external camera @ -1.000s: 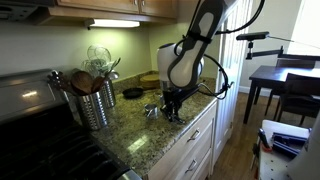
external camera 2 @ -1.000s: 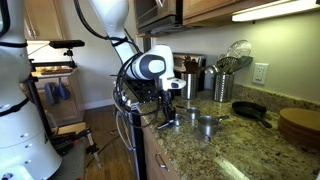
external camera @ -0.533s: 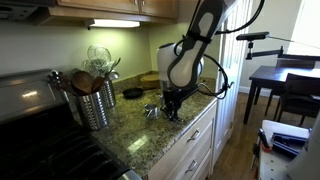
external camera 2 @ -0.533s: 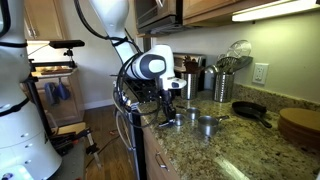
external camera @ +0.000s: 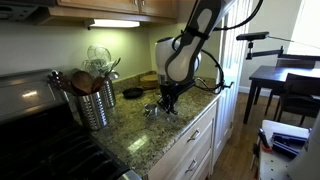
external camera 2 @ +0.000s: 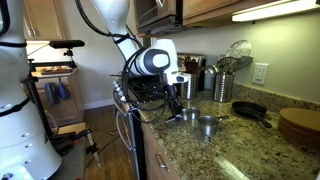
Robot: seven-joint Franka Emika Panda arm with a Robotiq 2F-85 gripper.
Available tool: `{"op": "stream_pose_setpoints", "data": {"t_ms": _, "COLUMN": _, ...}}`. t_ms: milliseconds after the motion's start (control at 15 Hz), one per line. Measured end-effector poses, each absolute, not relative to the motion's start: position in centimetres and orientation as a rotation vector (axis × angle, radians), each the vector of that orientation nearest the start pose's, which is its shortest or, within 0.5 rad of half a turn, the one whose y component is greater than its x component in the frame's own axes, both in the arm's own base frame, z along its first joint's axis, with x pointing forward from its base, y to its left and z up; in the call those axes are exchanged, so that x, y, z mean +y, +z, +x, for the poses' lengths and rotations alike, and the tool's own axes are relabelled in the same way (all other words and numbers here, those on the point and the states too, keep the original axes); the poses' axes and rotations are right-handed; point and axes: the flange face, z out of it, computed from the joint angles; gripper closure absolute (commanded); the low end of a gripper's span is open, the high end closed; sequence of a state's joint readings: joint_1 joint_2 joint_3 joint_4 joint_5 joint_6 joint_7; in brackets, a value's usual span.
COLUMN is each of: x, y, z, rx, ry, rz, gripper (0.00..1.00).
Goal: Put the measuring cups one inside the other
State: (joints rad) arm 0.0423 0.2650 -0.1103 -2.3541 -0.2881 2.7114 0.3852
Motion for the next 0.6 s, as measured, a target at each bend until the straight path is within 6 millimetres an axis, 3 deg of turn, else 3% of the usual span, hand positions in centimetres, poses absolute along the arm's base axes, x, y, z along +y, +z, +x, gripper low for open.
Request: {"op": "stream_pose_setpoints", "data": {"t_ms": 600, "x": -2.3, "y": 25.7, "z": 55.4, "rx": 0.285, "ry": -0.323, "rz": -3.257, "gripper": 0.87}}
